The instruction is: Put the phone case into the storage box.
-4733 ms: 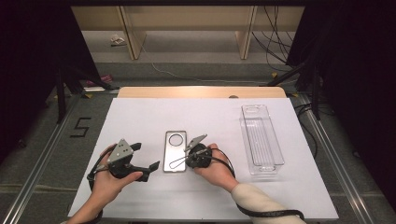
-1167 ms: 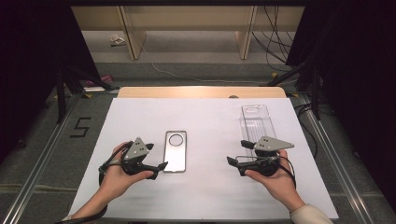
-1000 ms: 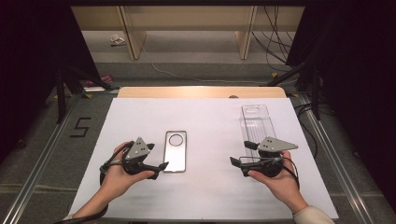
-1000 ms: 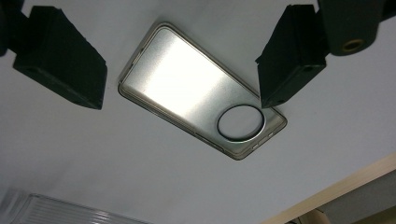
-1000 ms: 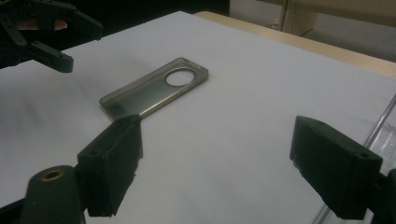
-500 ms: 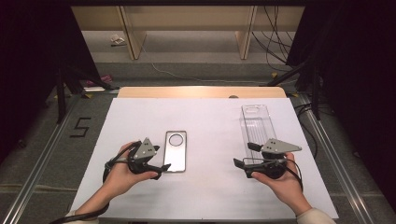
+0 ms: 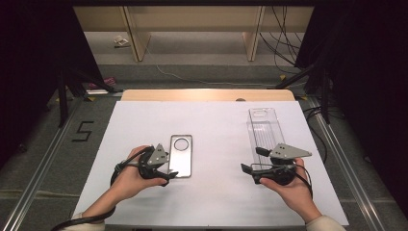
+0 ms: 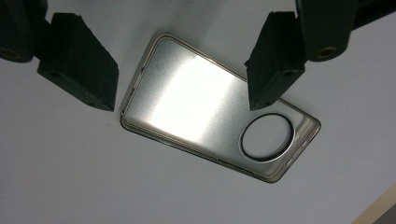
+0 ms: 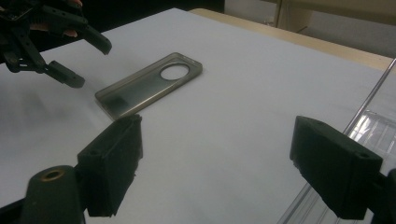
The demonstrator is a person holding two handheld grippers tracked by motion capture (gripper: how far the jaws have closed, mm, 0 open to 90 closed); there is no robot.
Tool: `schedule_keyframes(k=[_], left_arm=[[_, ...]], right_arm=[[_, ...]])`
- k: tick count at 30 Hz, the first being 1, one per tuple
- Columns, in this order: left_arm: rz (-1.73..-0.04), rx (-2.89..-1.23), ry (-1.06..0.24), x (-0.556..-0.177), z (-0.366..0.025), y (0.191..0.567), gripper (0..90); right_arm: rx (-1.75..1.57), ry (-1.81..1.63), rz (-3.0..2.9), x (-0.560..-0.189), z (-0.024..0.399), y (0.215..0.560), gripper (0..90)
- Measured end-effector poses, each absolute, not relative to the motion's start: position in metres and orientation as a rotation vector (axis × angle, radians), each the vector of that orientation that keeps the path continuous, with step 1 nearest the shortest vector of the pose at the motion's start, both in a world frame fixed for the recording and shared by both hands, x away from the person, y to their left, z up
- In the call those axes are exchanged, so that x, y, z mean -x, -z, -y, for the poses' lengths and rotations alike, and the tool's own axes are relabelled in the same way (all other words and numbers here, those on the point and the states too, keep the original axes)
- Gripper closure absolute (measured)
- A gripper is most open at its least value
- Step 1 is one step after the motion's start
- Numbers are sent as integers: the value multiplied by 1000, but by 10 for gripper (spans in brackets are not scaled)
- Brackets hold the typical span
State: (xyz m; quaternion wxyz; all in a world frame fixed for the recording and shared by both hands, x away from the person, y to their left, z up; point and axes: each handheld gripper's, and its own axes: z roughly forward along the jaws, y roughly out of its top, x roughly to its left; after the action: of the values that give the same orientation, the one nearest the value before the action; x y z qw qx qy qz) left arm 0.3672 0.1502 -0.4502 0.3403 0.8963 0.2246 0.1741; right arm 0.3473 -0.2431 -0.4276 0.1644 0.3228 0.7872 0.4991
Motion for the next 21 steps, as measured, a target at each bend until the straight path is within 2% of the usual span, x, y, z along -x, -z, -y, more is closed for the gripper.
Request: schedule_keyframes(k=[14,21], left_arm=[[-426,-2505,-492,-369,-134,460,317],[-290,-2637,-522,-372,-125,459,357]], right_arm=[[-920,-1420,-2253,-347,242,429,183],[-917,-1419,-2257,-347,241,430,184]])
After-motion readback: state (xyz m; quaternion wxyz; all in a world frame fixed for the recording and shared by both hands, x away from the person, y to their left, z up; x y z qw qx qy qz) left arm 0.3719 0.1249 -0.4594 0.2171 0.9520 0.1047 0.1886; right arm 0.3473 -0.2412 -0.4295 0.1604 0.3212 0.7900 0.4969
